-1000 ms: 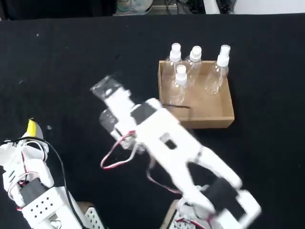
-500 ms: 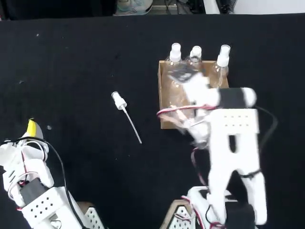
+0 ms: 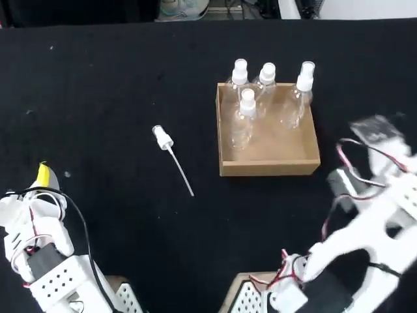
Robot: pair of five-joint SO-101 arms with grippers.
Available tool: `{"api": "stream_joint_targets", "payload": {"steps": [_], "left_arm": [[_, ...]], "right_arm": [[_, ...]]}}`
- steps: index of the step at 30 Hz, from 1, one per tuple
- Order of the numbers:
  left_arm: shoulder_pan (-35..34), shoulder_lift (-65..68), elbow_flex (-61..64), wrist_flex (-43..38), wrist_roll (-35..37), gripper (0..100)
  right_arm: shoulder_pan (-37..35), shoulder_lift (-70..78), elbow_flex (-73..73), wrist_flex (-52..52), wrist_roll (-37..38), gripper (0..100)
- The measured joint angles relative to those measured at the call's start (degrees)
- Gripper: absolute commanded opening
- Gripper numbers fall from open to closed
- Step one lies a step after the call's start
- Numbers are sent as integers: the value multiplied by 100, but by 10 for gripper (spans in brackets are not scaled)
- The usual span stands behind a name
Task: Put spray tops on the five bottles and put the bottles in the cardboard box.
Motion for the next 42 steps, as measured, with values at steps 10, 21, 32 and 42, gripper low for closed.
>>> {"api": "stream_joint_targets", "payload": {"steps": [10,21,32,42], "left_arm": [[132,0,0,0,0,270],[141,0,0,0,0,270],[141,0,0,0,0,270],[141,0,0,0,0,270]], "right_arm": [[387,1969,-26,-1433,-1512,54],[-299,2734,-352,-1424,-2989,234],[-475,2725,-1354,-668,-2119,230],[598,2725,-1468,-1125,2708,230]]}}
